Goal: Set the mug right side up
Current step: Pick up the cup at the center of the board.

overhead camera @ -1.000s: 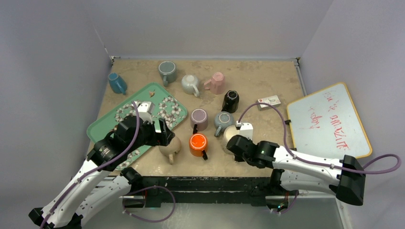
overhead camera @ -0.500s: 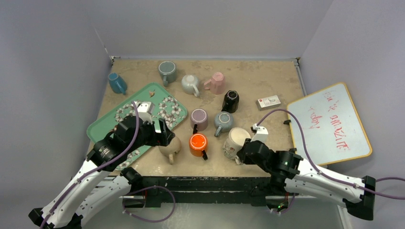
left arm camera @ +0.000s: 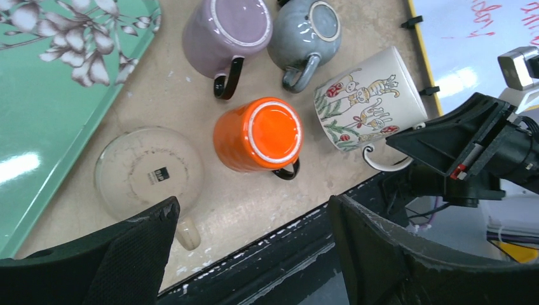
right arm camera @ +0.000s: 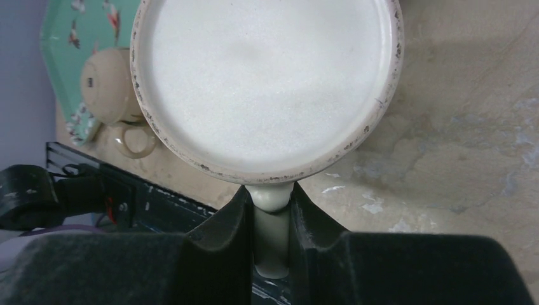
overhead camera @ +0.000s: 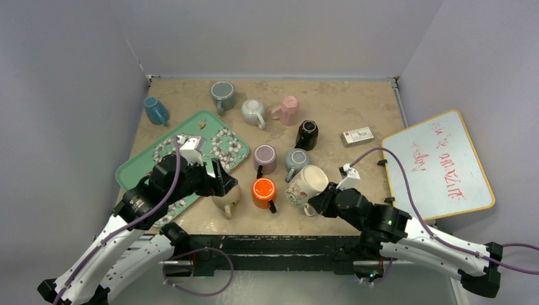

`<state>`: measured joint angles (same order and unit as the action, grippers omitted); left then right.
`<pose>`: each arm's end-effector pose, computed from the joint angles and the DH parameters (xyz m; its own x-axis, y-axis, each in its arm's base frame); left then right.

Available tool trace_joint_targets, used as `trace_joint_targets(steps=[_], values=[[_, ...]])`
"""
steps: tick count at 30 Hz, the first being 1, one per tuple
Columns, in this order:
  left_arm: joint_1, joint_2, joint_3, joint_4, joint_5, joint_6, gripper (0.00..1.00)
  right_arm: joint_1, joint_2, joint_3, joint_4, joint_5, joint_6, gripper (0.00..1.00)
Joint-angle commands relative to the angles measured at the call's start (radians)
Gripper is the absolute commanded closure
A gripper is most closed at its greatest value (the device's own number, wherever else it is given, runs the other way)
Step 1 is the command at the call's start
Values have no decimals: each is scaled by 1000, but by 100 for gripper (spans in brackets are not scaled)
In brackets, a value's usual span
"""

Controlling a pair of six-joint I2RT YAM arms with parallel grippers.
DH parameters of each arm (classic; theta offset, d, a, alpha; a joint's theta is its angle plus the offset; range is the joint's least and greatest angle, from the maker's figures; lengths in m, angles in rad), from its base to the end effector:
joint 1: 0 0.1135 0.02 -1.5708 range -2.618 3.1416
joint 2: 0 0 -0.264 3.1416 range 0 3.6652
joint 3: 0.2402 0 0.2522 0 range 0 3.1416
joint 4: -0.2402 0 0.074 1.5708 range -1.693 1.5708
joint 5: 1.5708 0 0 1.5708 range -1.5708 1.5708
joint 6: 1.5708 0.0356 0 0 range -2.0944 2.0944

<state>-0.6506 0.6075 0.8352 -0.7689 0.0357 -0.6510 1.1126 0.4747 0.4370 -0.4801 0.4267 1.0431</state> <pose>0.0965 -0.0751 0.3215 -0.7076 -0.2224 -0.6707 0.2525 0.8069 -0.5340 0.0684 0.1053 0.2322 -0.6782 0.4030 -0.6145 -0.1418 0.7487 0.6476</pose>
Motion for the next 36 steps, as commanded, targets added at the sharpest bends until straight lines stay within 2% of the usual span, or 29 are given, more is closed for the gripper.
trace_joint_targets(steps=[1, 7, 12, 17, 23, 29, 34, 36], values=[[-4, -2, -10, 85, 81, -56, 15, 1, -58, 37, 215, 41, 11, 100], [-5, -9, -32, 143, 156, -102, 16, 1, -97, 64, 247, 60, 14, 100], [-5, -11, -89, 262, 262, -200, 16, 1, -76, 99, 343, 64, -11, 100], [-5, -33, -143, 383, 324, -281, 16, 1, 41, 173, 470, 42, -62, 100], [-4, -93, -211, 489, 316, -382, 16, 1, 221, 274, 728, -9, -104, 100], [-5, -128, -304, 719, 336, -476, 17, 1, 383, 342, 941, -92, -80, 100], [-5, -117, -349, 939, 351, -500, 17, 1, 458, 362, 1104, -163, -41, 100], [-4, -107, -362, 997, 348, -512, 18, 1, 474, 381, 1121, -188, -25, 100]])
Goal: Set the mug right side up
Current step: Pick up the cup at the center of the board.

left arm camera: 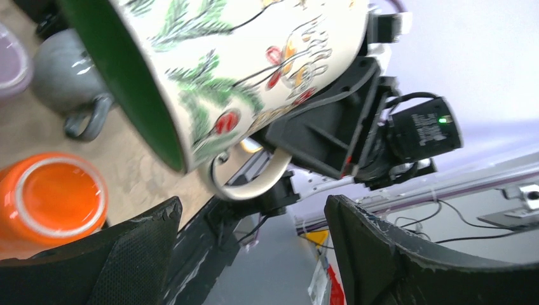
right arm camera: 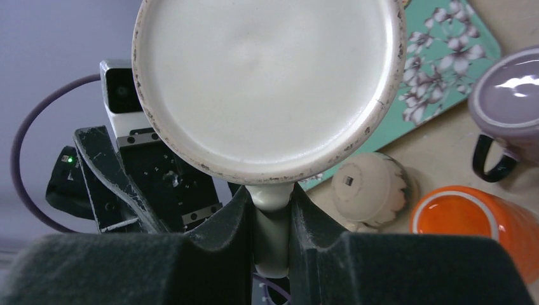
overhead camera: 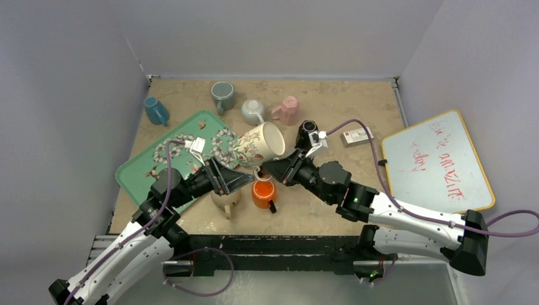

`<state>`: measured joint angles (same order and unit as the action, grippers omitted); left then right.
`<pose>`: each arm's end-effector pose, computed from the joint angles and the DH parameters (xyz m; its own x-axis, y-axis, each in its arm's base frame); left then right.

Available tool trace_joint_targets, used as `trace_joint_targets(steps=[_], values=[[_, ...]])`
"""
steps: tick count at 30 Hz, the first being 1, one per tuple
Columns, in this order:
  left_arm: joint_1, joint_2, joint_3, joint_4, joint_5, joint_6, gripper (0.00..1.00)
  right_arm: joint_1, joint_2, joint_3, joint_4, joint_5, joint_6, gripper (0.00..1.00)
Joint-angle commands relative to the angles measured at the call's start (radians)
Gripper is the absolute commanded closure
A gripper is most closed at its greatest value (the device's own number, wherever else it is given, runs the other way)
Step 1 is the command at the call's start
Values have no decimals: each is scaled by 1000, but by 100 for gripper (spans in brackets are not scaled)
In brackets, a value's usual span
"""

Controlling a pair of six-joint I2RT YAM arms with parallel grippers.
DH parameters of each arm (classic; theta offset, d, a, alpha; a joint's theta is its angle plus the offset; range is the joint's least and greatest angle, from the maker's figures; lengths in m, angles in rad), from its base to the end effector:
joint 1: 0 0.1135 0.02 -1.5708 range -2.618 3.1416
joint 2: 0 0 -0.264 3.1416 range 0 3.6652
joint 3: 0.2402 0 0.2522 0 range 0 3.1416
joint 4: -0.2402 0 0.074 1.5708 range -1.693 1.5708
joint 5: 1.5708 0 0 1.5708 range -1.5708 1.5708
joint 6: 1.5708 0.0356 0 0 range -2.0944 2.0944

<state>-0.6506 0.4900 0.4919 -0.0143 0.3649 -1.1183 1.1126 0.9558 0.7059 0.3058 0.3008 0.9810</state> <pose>0.1030 -0.0944 0.2969 -0.7685 -0.4709 -0.4332 0.3626 0.2373 -0.9012 0.1102 0.1996 0.3327 -0.5894 0.5995 -0.5416 -0.4242 0.3409 0.8390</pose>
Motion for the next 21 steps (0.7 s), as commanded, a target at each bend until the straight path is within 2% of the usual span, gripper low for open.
trace_joint_targets(steps=[1, 4, 12, 17, 21], values=[[-5, 17, -23, 274, 15, -49, 19, 1, -1, 119, 343, -71, 45, 100], [-6, 34, -46, 373, 3, -68, 20, 1, 13, 111, 409, -101, 68, 100], [-6, 91, -46, 471, 13, -76, 20, 1, 32, 86, 503, -135, 116, 100], [-5, 80, -85, 591, -13, -103, 27, 1, 21, 44, 530, -151, 154, 100], [-5, 88, -84, 600, -8, -99, 34, 1, 24, 29, 519, -196, 168, 100]])
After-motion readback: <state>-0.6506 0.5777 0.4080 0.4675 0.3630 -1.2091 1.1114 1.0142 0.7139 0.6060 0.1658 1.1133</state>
